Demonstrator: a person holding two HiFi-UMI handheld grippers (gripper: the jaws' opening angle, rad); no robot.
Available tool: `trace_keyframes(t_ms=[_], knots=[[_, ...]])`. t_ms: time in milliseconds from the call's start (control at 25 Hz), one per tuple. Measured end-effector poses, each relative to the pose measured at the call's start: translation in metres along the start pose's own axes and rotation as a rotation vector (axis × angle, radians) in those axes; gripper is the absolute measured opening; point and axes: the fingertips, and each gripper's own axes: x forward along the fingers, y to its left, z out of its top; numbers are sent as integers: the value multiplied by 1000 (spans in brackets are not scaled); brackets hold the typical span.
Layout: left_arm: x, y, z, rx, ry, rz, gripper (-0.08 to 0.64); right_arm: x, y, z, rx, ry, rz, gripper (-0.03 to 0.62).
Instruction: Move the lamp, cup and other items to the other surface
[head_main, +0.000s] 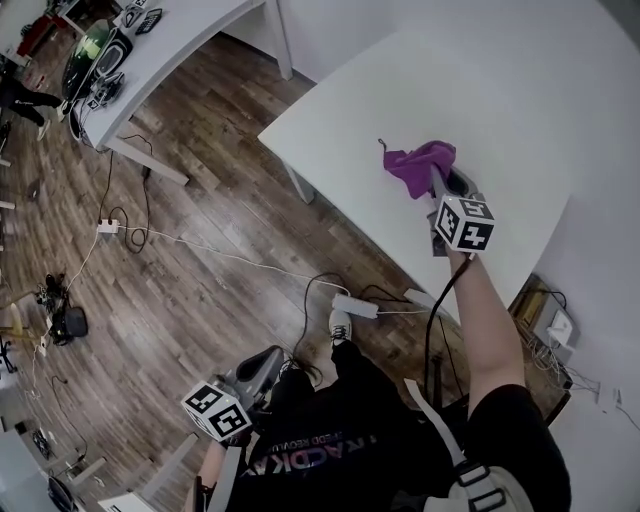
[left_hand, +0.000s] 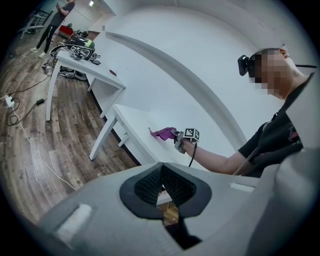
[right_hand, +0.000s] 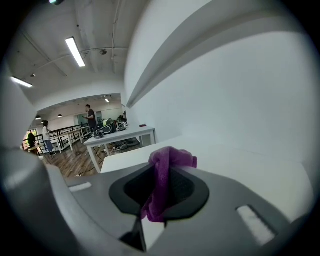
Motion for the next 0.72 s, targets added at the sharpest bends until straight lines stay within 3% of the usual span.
trace_keyframes(t_ms=[360,720], knots=[[-5,-2,7,36,14,-59,3,-57,39,13,-23,-80,29,57],[-28,-1,13,101,52,-157,3,-139,108,0,89,-146,58,57]])
